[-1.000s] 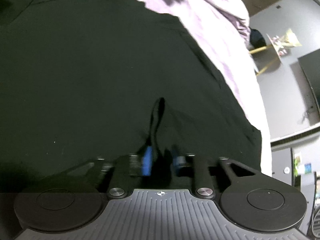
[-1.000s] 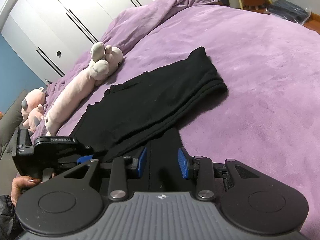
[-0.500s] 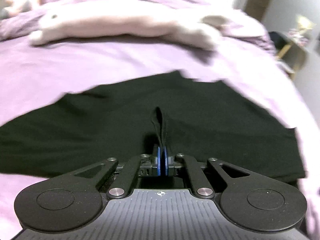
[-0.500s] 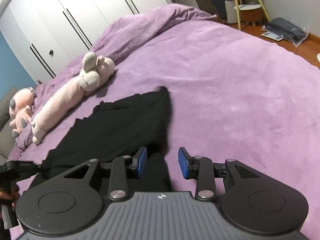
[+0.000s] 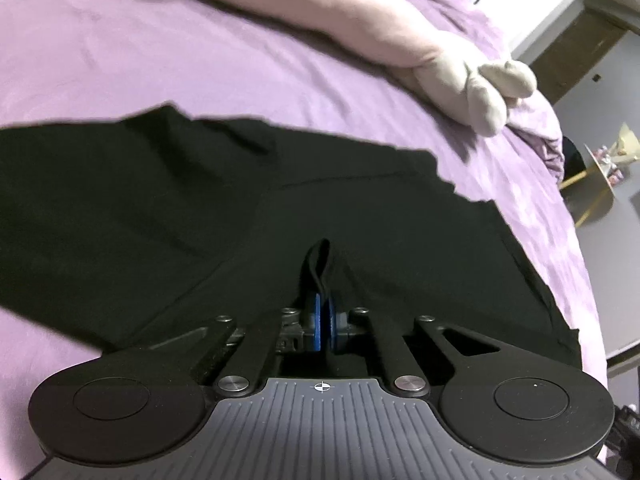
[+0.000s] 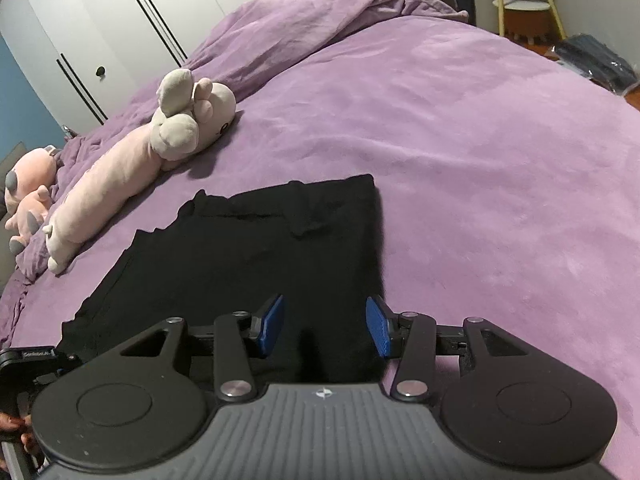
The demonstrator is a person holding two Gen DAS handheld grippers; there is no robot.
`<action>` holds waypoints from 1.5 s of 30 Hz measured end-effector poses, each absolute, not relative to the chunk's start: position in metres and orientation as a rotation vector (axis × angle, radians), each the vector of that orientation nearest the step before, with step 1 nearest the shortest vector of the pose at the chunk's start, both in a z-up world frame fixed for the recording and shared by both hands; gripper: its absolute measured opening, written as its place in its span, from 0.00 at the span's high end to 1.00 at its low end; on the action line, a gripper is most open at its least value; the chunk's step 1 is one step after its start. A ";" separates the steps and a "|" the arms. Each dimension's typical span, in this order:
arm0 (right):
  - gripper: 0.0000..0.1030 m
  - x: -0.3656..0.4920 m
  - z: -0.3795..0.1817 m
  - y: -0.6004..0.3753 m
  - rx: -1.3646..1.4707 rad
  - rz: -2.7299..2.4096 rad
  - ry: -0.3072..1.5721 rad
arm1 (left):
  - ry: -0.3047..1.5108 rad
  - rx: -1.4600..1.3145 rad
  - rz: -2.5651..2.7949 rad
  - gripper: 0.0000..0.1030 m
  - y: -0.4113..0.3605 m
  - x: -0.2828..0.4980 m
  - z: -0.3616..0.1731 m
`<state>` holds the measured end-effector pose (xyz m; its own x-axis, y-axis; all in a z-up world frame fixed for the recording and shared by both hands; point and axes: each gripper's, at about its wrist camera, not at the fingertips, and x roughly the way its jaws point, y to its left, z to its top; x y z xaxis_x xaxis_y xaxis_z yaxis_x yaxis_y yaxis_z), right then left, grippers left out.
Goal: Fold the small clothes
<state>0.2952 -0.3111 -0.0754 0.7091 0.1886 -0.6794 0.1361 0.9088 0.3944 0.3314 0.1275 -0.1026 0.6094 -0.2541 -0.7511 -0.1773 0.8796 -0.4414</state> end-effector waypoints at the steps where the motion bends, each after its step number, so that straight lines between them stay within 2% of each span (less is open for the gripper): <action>1: 0.56 0.298 -0.076 -0.311 0.440 0.027 0.788 | 0.897 -0.478 -0.036 0.95 0.126 0.332 -0.097; 6: 0.54 0.308 -0.079 -0.311 0.425 0.014 0.792 | 0.744 -0.260 0.081 0.95 0.132 0.330 -0.065; 8: 0.54 0.312 -0.080 -0.309 0.418 0.017 0.799 | 0.759 -0.186 0.120 0.95 0.138 0.334 -0.065; 15: 0.55 0.343 -0.093 -0.288 0.374 0.043 0.817 | 0.839 -0.264 0.141 0.95 0.152 0.335 -0.088; 16: 0.59 0.346 -0.094 -0.285 0.357 0.046 0.817 | 0.838 -0.258 0.141 0.95 0.151 0.335 -0.089; 18: 0.91 0.350 -0.095 -0.276 0.304 0.062 0.810 | 0.821 -0.252 0.132 0.95 0.150 0.334 -0.087; 21: 0.94 0.345 -0.089 -0.273 0.236 0.023 0.749 | 0.782 -0.270 0.102 0.95 0.150 0.333 -0.079; 25: 0.94 0.345 -0.096 -0.273 0.160 -0.076 0.772 | 0.808 -0.305 0.104 0.95 0.156 0.336 -0.086; 28: 0.88 0.331 -0.083 -0.275 0.184 -0.051 0.742 | 0.839 -0.371 0.093 0.93 0.166 0.333 -0.092; 30: 0.64 0.315 -0.075 -0.276 0.224 -0.004 0.713 | 0.850 -0.413 0.054 0.82 0.173 0.328 -0.095; 31: 0.60 0.306 -0.074 -0.277 0.249 0.035 0.704 | 0.856 -0.429 0.032 0.79 0.175 0.325 -0.096; 33: 0.60 0.291 -0.074 -0.275 0.285 0.084 0.724 | 0.867 -0.449 -0.008 0.64 0.175 0.319 -0.097; 35: 0.60 0.277 -0.078 -0.272 0.308 0.112 0.753 | 0.879 -0.437 -0.043 0.60 0.170 0.314 -0.099; 38: 0.63 0.262 -0.080 -0.268 0.281 0.082 0.752 | 0.921 -0.373 -0.014 0.68 0.159 0.316 -0.104; 39: 0.72 0.262 -0.082 -0.268 0.284 0.075 0.770 | 0.931 -0.355 0.010 0.84 0.157 0.317 -0.105; 40: 0.79 0.263 -0.084 -0.268 0.290 0.066 0.793 | 0.935 -0.329 0.048 0.90 0.154 0.318 -0.106; 41: 0.91 0.263 -0.085 -0.269 0.293 0.064 0.807 | 0.936 -0.317 0.063 0.92 0.153 0.319 -0.106; 45: 0.96 0.262 -0.081 -0.260 0.252 0.077 0.800 | 0.904 -0.312 0.064 0.94 0.154 0.317 -0.098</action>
